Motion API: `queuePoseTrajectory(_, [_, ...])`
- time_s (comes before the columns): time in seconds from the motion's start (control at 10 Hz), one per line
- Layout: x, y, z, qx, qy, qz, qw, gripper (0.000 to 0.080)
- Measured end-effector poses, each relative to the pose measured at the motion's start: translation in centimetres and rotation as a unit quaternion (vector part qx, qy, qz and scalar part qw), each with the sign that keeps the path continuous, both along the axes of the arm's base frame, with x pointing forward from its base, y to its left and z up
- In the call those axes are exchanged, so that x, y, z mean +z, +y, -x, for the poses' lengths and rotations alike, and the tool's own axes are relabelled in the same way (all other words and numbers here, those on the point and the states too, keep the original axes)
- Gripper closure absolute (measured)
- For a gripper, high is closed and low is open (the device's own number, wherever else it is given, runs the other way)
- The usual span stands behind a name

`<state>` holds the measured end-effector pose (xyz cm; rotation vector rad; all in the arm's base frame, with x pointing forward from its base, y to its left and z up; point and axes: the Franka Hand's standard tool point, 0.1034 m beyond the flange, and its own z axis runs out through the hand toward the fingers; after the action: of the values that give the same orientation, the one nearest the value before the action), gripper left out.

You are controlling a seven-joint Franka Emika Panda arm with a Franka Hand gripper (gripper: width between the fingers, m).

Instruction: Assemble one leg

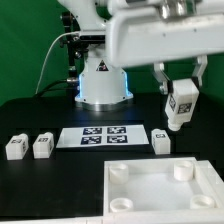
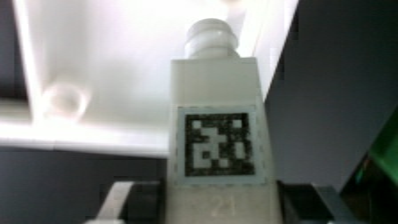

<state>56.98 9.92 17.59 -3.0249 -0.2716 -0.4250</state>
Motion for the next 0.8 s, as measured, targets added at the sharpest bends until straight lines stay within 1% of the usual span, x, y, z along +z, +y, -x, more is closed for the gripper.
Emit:
queuePoseTrajectory(0.1, [0.5,0.3,-1.5,0.030,-0.041,0.013,0.999,0.0508])
queuePoseTrajectory(0.2, [1.1,0.4,-2.5,0.025,-0.104,0.004,0.994,0.0508])
queuePoseTrajectory(0.3, [0.8,0.0,-2.1,0.021,-0.158,0.000,0.987,0.0508])
queuePoseTrajectory(0.4, [0.3,-0.3,-1.8,0.021,-0.188,-0.001,0.982,0.0508])
queuePoseTrajectory(0.5, [0.0,-0.3,-1.7,0.021,-0.185,-0.001,0.983,0.0508])
queuePoseTrajectory(0.6, [0.1,-0.3,-1.9,0.022,-0.185,-0.001,0.982,0.0508])
queuePoseTrajectory(0.7, [-0.6,-0.4,-2.5,0.021,-0.184,-0.001,0.983,0.0508])
queuePoseTrajectory(0.8, [-1.5,0.0,-3.7,0.021,-0.182,-0.005,0.983,0.0508])
